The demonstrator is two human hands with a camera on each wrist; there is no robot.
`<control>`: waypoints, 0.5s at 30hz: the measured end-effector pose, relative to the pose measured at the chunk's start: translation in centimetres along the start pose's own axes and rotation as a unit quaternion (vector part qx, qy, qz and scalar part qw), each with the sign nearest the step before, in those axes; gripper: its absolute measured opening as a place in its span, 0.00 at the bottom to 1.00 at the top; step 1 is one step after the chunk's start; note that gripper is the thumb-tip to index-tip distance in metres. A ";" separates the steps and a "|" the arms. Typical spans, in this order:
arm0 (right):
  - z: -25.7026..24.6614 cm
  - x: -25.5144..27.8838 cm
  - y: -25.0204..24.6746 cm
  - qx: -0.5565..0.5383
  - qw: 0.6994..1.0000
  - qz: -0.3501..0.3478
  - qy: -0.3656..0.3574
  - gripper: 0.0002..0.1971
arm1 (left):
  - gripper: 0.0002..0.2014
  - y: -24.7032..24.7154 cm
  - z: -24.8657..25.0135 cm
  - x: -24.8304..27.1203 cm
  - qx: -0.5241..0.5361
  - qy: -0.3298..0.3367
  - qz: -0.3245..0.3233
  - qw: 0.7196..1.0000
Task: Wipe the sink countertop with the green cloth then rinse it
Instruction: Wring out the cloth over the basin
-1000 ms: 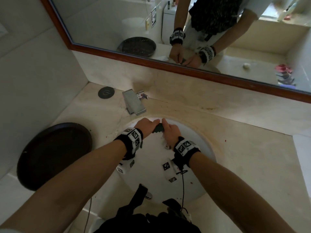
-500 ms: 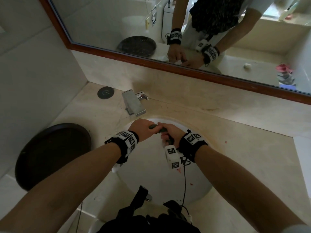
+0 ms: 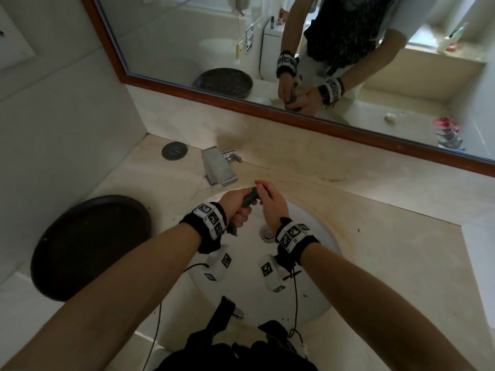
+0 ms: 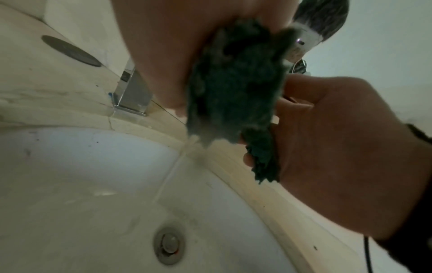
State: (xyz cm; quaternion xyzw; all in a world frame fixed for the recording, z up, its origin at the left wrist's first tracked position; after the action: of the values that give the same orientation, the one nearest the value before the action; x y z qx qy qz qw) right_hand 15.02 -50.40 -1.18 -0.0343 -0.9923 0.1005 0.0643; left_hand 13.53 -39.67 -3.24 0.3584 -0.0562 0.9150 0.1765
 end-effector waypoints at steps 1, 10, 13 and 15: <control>-0.4 0.2 0.2 0.049 0.999 0.004 -0.005 0.16 | 0.22 0.1 0.1 0.2 0.002 0.000 -0.007 1.000; -0.8 -0.7 1.4 0.400 0.914 -0.063 0.036 0.20 | 0.25 -2.8 0.9 0.4 -0.187 0.035 0.130 0.973; 0.9 -0.9 0.5 0.306 0.941 -0.042 0.135 0.21 | 0.24 -2.9 2.5 0.3 -0.349 0.103 0.157 0.918; 2.5 -0.7 0.9 0.281 0.941 -0.069 0.177 0.11 | 0.27 -2.8 3.0 0.2 -0.424 0.133 0.164 0.881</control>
State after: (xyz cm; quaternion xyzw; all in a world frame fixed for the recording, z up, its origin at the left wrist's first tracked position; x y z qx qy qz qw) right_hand 15.44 -50.02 -3.84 0.0368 -0.8964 0.3626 0.2523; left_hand 16.34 -37.69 -0.91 0.1102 -0.4731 0.8583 0.1653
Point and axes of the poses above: each hand's wrist, its own x-axis away from the middle knuckle, its own y-axis out of the palm, z = x × y, the point moved 10 cm from there along -x, towards the middle knuckle, and after that the axes turned 6 degrees about -x, right-handed, at the moved point
